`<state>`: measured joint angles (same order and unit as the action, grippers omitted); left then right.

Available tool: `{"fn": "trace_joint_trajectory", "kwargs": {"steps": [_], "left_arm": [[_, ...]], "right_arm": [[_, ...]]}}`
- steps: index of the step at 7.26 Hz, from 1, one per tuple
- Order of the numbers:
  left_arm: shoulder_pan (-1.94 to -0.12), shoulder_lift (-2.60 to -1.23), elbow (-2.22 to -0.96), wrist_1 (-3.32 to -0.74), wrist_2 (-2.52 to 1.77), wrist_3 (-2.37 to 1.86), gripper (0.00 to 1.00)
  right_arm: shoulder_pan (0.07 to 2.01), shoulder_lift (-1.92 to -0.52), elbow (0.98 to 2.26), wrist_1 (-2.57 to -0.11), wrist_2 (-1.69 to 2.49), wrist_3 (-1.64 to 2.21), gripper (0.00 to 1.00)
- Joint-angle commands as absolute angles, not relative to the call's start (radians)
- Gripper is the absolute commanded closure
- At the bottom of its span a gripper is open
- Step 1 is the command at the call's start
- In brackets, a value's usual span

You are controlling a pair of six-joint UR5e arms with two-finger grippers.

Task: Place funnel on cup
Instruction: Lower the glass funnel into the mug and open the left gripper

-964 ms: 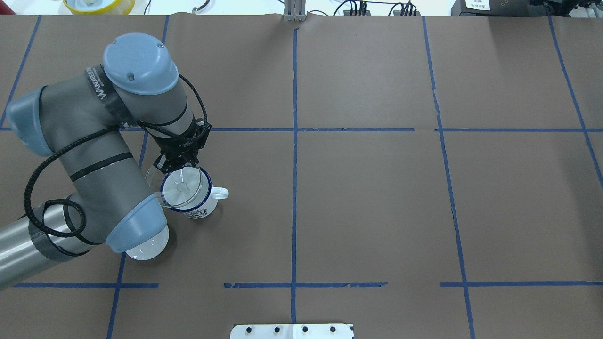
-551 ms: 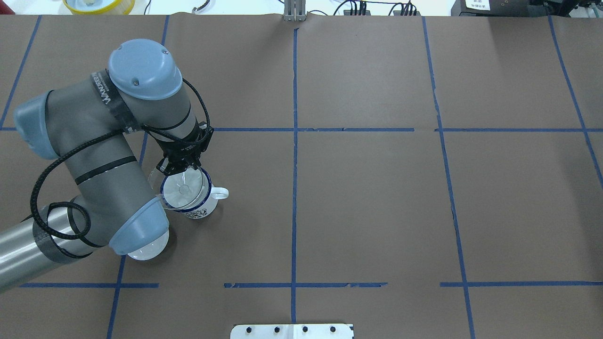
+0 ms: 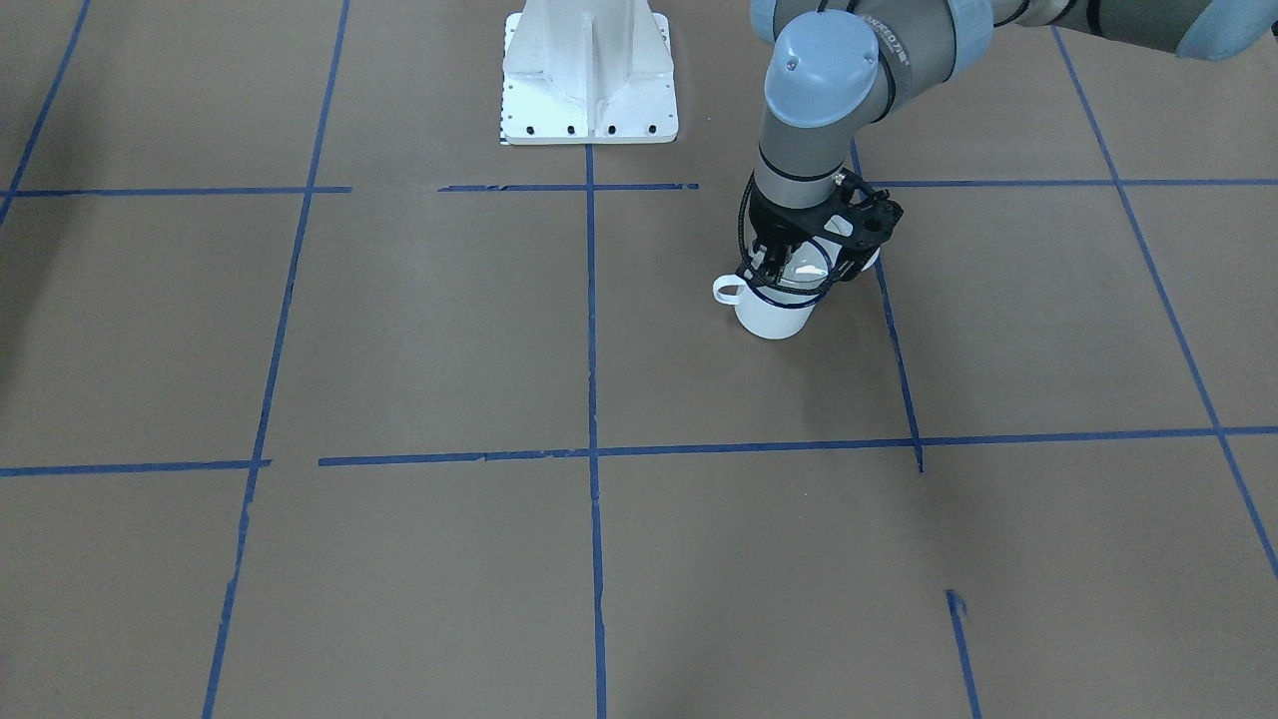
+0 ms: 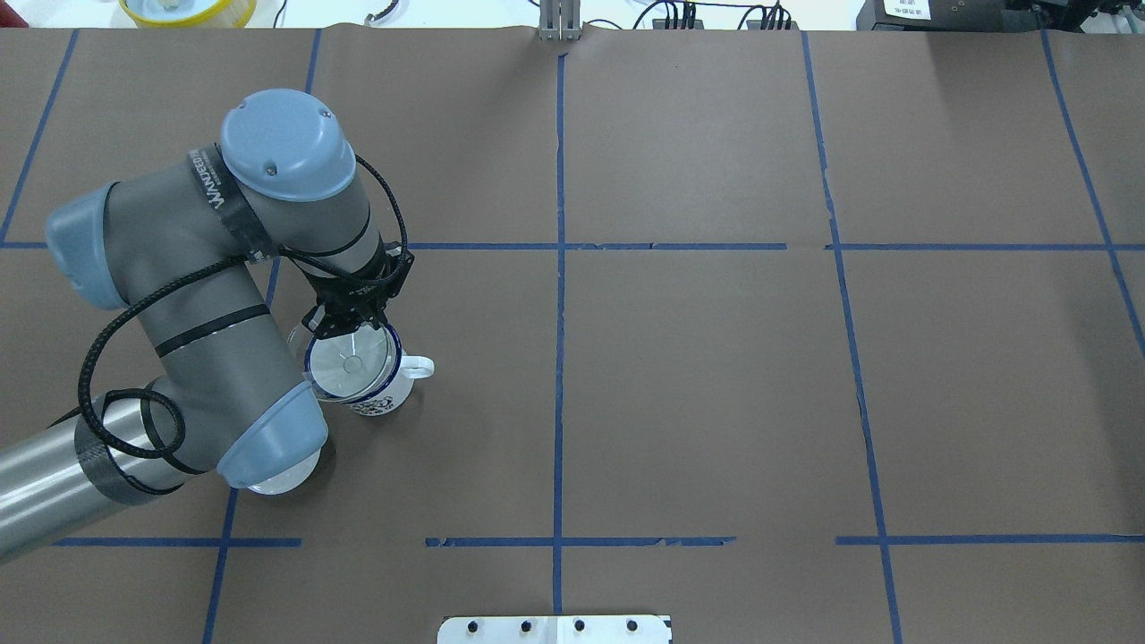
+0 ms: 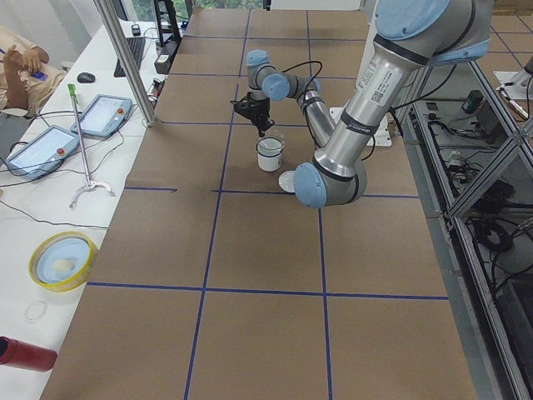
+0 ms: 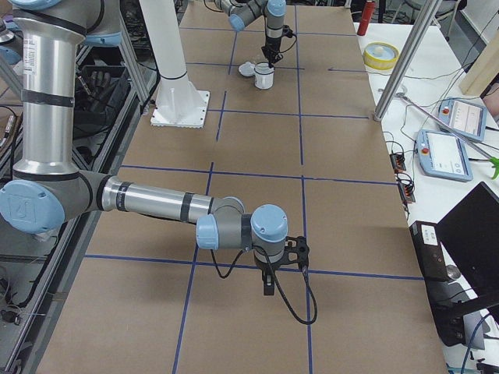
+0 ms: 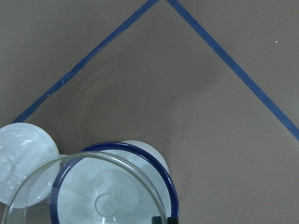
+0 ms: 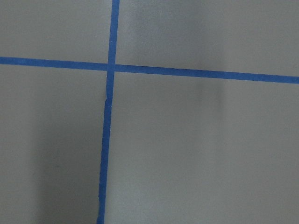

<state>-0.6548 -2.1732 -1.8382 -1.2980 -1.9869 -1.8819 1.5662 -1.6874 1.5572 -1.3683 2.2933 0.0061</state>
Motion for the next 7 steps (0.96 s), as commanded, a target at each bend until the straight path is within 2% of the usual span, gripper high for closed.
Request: {"fn": "trace_joint_trajectory", "kwargs": {"steps": [1, 7], "left_arm": [[-0.653, -2.172, -1.833, -1.307, -1.987, -1.862, 1.0], [-0.653, -2.172, -1.804, -1.341, -1.991, -1.83, 1.0]], "right_arm": [[1.566, -1.687, 1.559, -1.368, 2.293, 0.006, 0.0], [1.566, -1.687, 1.557, -1.368, 2.292, 0.006, 0.0]]}}
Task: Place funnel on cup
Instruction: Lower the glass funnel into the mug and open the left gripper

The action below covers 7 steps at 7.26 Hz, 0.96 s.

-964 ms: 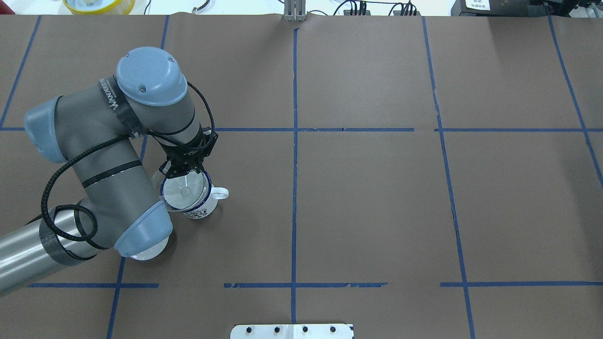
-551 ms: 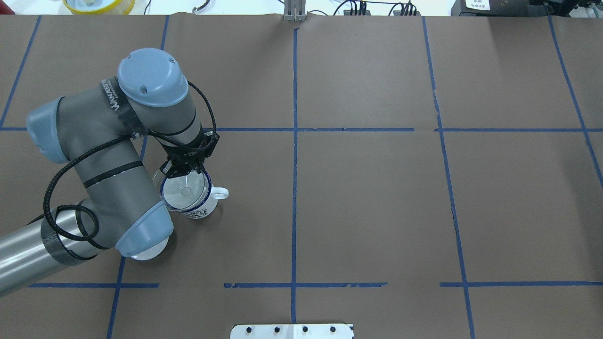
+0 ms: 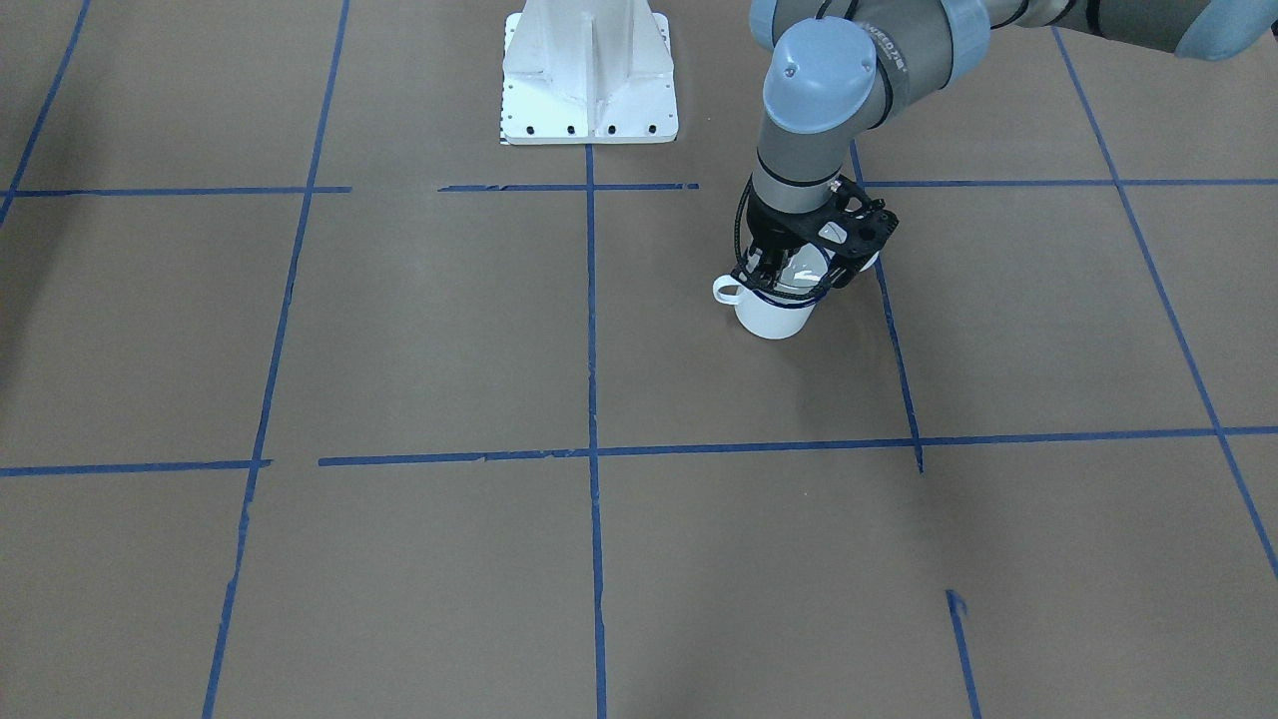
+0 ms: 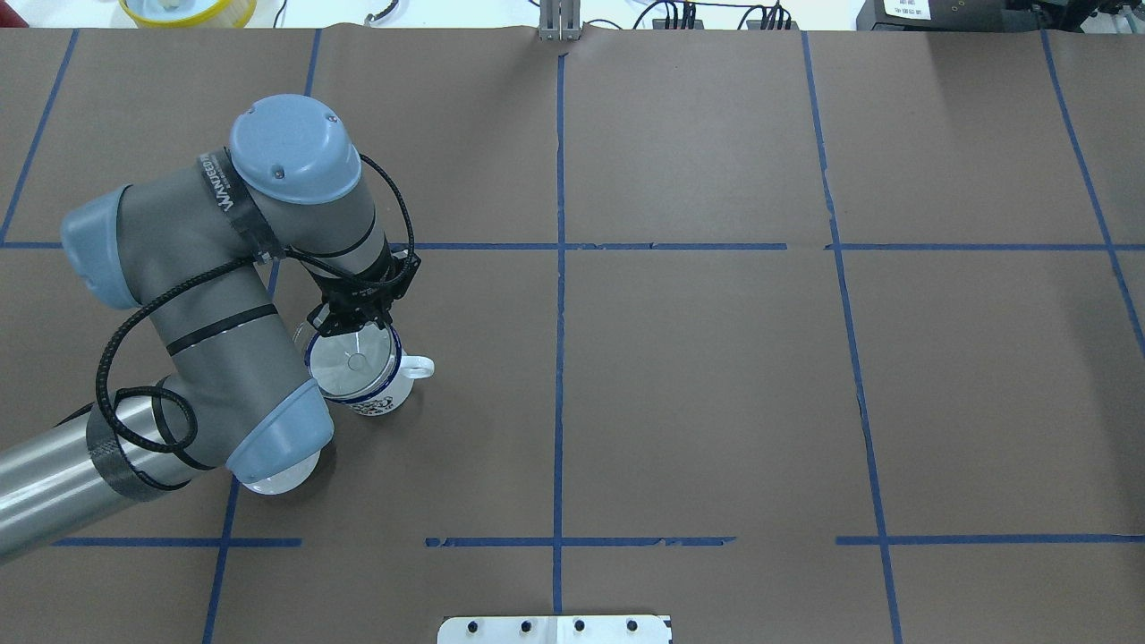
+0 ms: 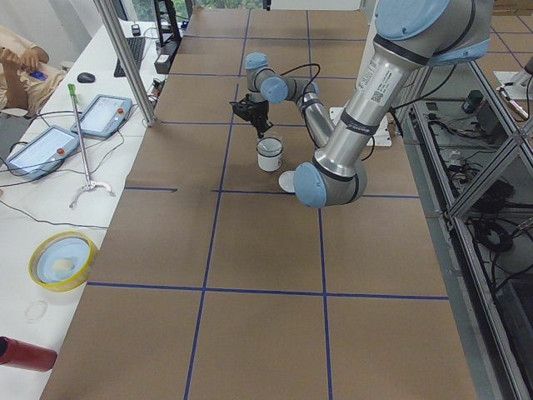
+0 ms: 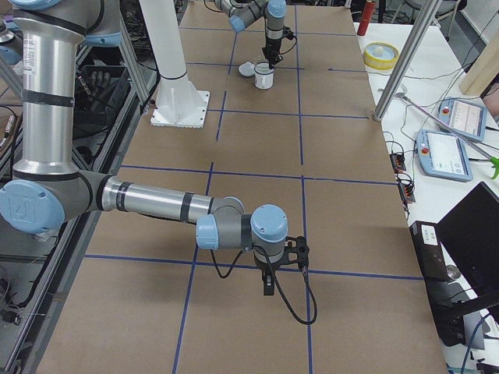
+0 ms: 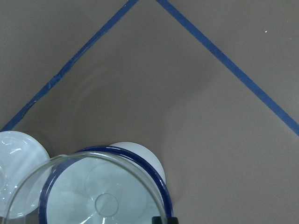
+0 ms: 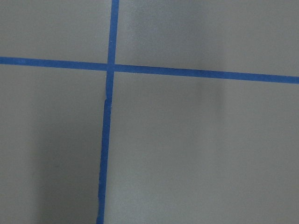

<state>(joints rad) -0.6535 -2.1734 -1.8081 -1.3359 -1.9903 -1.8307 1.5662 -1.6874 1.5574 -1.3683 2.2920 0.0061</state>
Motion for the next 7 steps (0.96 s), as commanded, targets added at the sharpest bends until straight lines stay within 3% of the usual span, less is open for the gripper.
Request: {"fn": "trace_joint_trajectory", "kwargs": {"steps": [1, 3, 4, 7], "left_arm": [[-0.653, -2.172, -1.804, -1.341, -1.991, -1.83, 0.98], [-0.653, -2.172, -1.801, -1.342, -1.99, -1.816, 0.09], [-0.653, -2.172, -1.805, -1.341, -1.988, -1.816, 0.0], [-0.708, -2.169, -1.885, -1.295, -1.988, -1.586, 0.0]], "right_arm": [[1.566, -1.687, 1.557, -1.368, 2.293, 0.006, 0.0], [1.566, -1.687, 1.557, -1.368, 2.292, 0.006, 0.0], [1.566, -1.687, 1.557, -1.368, 2.292, 0.006, 0.0], [1.566, -1.687, 1.559, -1.368, 2.293, 0.006, 0.0]]}}
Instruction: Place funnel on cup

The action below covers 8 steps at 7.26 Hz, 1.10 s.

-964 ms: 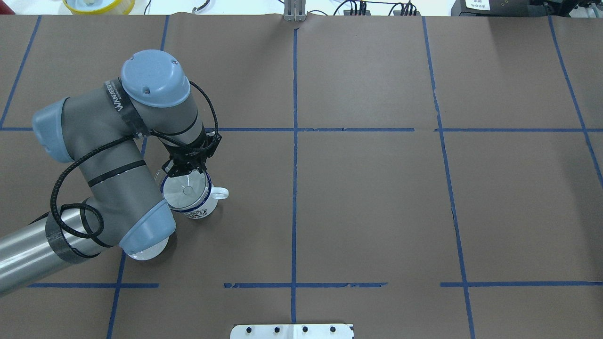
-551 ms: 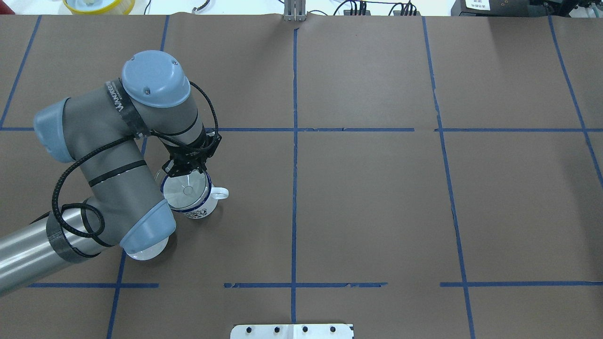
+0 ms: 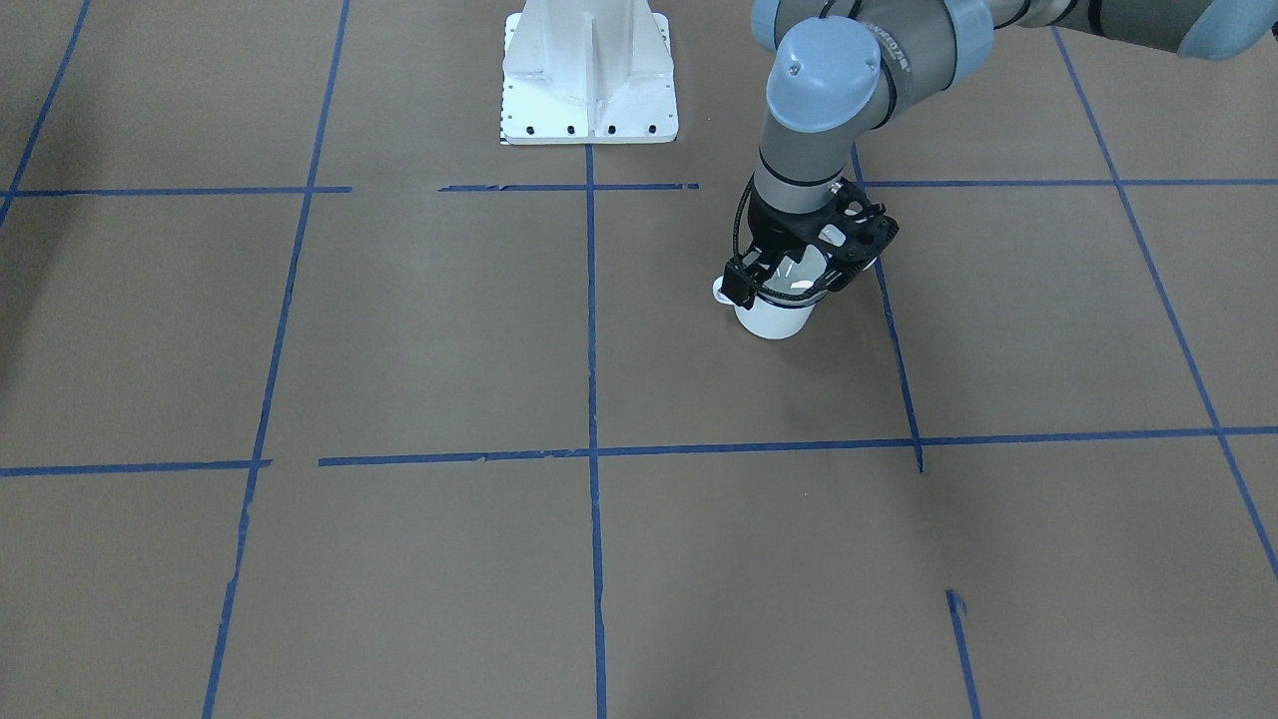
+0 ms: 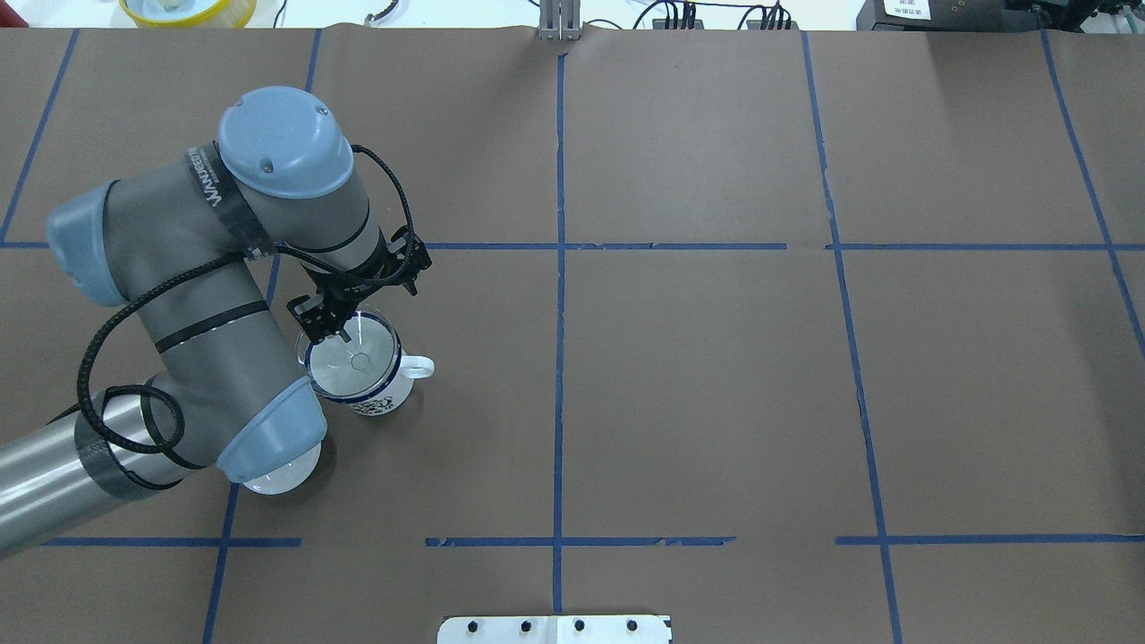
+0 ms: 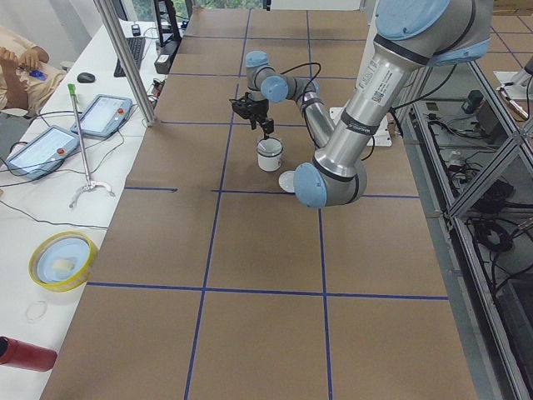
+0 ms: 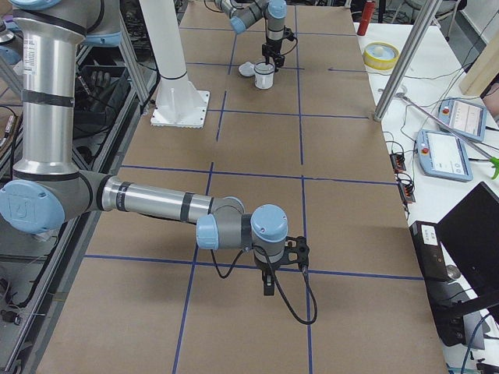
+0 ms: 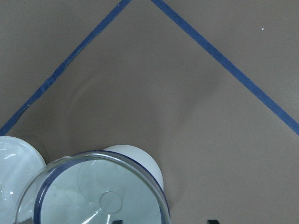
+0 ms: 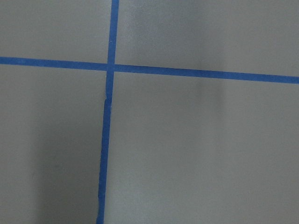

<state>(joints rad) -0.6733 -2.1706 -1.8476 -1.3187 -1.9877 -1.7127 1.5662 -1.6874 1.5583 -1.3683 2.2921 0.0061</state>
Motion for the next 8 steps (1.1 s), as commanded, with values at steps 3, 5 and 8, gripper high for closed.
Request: {"fn": "trace_joint_trajectory", "kwargs": {"steps": [3, 5, 8], "left_arm": [[-0.897, -2.051, -1.956, -1.305, -2.008, -1.207, 0.0], [-1.068, -1.932, -1.951, -1.327, -2.145, -0.841, 0.0], [-1.227, -1.722, -1.921, -1.464, -2.241, -0.532, 0.0]], "right_arm": [[1.566, -1.687, 1.557, -1.368, 2.292, 0.006, 0.0], [1.566, -1.687, 1.557, -1.368, 2.293, 0.006, 0.0], [1.566, -1.687, 1.557, -1.368, 2.293, 0.006, 0.0]]}}
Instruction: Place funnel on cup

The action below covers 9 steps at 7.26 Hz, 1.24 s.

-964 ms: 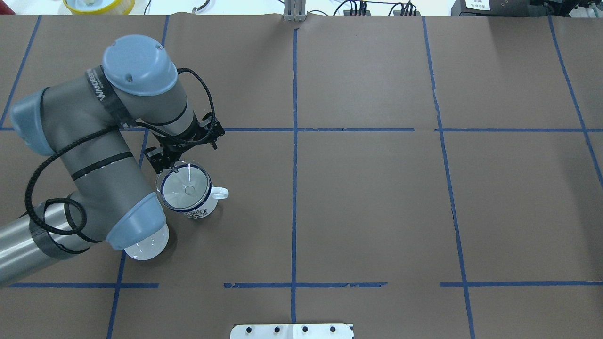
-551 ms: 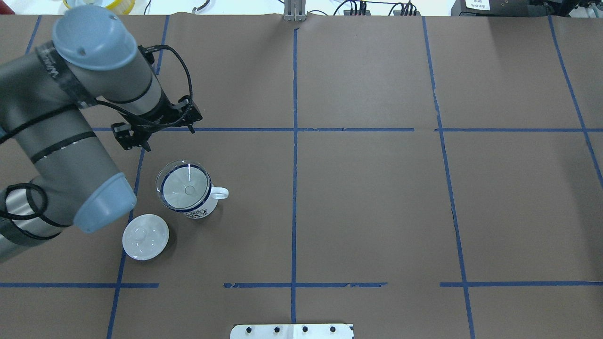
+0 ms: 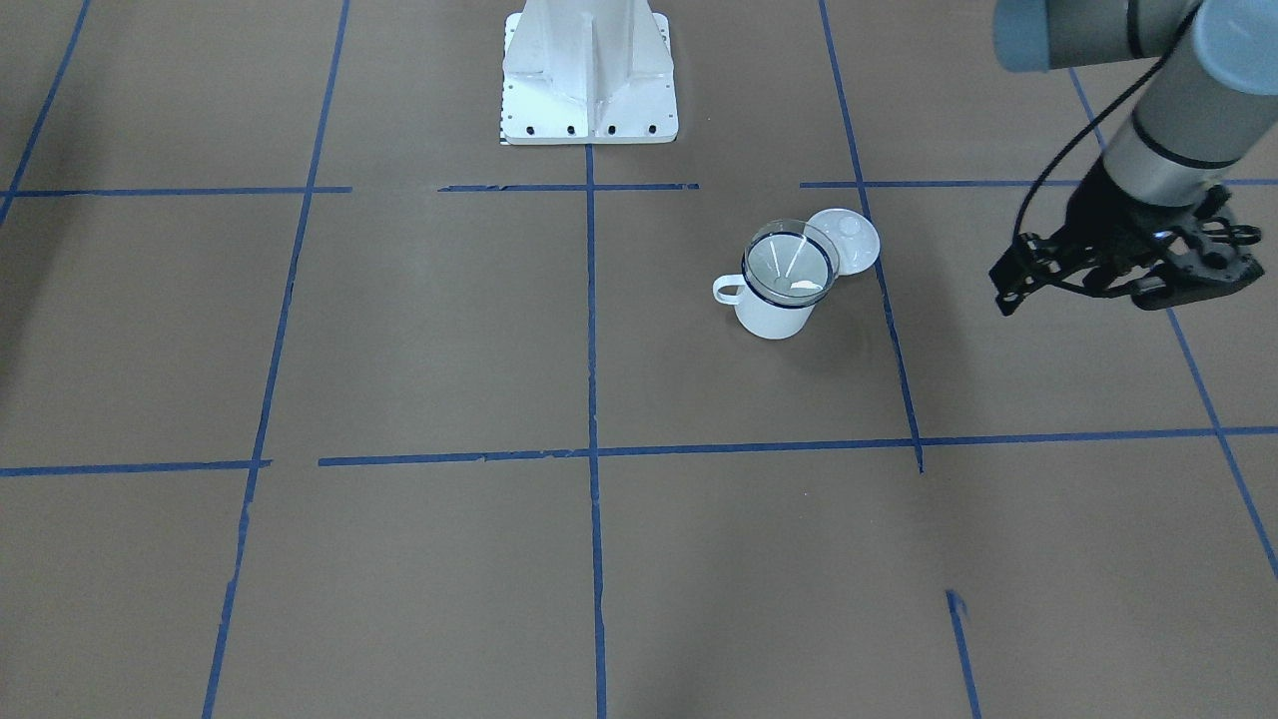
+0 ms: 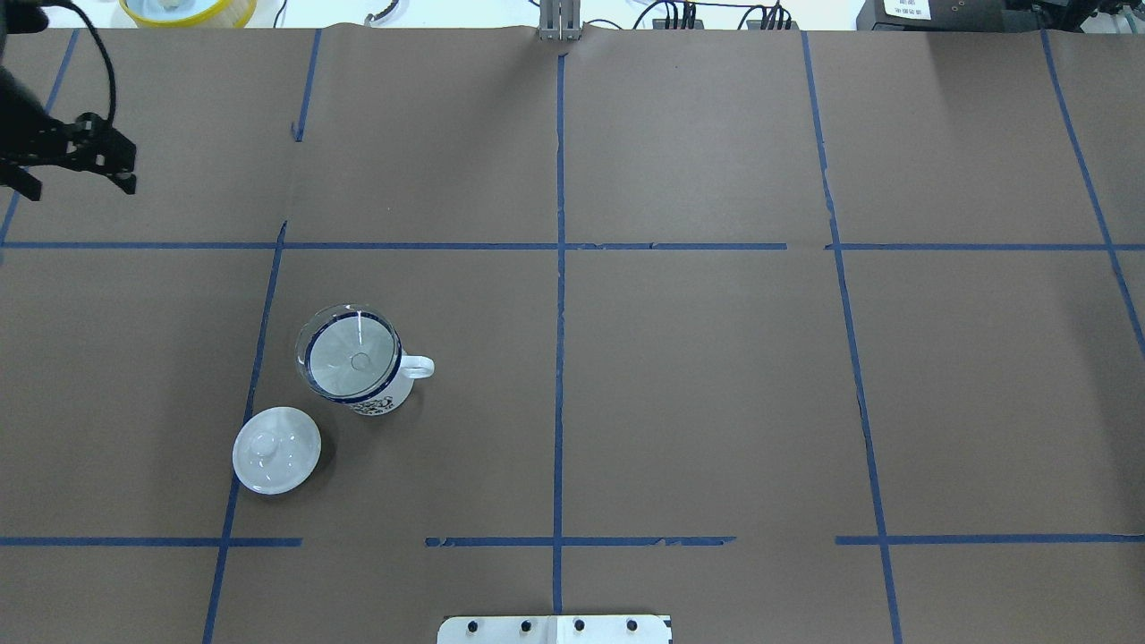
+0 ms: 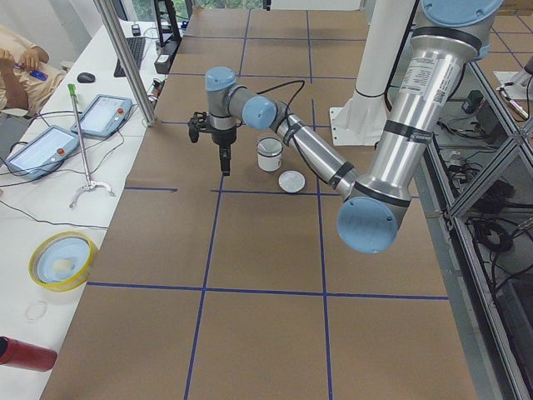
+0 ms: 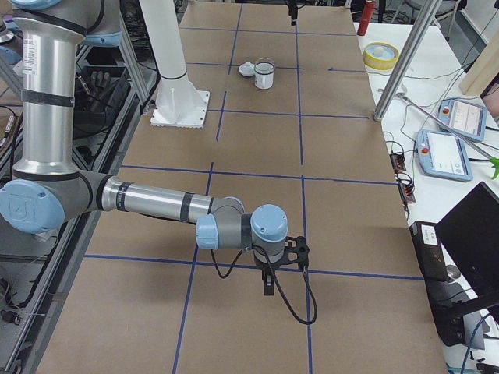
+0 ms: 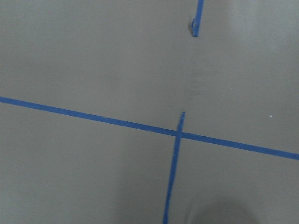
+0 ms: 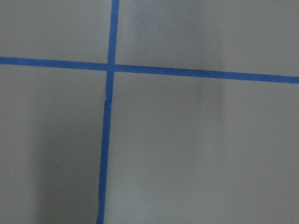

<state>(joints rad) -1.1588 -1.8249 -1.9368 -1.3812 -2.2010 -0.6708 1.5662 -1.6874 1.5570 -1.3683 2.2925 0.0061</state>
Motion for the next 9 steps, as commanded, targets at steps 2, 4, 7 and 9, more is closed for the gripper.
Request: {"fn": "trace_joint_trajectory", "kwargs": {"steps": [2, 4, 7, 9], "left_arm": [[-1.409, -1.55, -1.898, -1.583, -2.26, -0.255, 0.0], [-1.595, -1.542, -1.821, -1.566, -2.267, -0.007, 0.0], [-1.595, -1.545, -1.799, -1.545, -2.328, -0.009, 0.0], [-1.594, -1.47, -1.796, -1.549, -2.396, -0.023, 0.0]], "right_arm": [[1.566, -1.687, 1.557, -1.368, 2.293, 0.006, 0.0], [1.566, -1.687, 1.557, -1.368, 2.293, 0.006, 0.0], [1.566, -1.687, 1.557, -1.368, 2.293, 0.006, 0.0], [1.566, -1.687, 1.557, -1.368, 2.293, 0.006, 0.0]]}}
